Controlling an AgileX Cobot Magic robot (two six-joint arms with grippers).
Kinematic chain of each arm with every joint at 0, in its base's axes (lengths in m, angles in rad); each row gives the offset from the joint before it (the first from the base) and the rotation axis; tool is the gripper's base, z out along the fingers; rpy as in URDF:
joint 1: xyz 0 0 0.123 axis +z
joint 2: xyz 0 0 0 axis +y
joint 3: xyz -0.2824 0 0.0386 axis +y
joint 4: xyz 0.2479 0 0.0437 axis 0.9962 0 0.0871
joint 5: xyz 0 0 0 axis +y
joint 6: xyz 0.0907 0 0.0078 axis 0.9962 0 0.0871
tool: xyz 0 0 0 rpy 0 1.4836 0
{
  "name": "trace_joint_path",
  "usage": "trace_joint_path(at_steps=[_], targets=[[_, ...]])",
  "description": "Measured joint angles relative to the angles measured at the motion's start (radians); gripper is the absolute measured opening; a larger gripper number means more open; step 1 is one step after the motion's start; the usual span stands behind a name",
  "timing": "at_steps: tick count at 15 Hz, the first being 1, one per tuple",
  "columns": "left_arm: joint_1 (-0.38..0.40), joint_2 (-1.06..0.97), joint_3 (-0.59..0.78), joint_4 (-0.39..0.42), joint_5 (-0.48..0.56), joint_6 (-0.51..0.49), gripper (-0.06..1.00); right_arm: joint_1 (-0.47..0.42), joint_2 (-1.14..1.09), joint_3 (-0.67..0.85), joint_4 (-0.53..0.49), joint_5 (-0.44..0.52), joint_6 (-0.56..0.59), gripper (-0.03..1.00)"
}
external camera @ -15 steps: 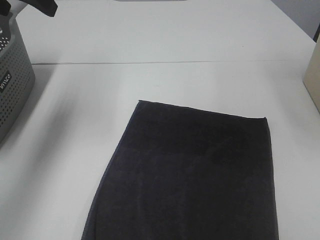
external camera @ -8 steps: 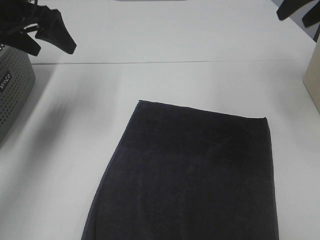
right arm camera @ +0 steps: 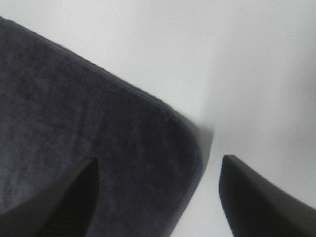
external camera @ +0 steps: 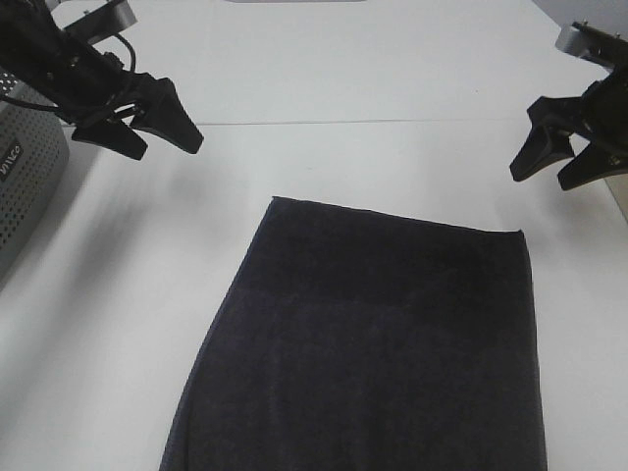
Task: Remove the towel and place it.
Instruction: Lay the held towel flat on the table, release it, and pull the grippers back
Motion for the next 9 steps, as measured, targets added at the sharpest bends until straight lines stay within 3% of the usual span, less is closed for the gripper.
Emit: trace_joint_path(at_steps=[2,4,9], targets=[[-0.034,0.061,-0.065,-0.007,0.016,0.044,0.96,0.031,0.0,0.064,-0.02,-0.115,-0.013,0.67],[-0.055,0.125,-0.123,-0.012,0.067,0.065,0.96,0.046,0.0,0.085,-0.023,-0.16,-0.014,0.67],[-0.062,0.228,-0.173,-0.011,0.088,0.095,0.96,0.048,0.092,0.087,-0.034,-0.169,-0.018,0.67]])
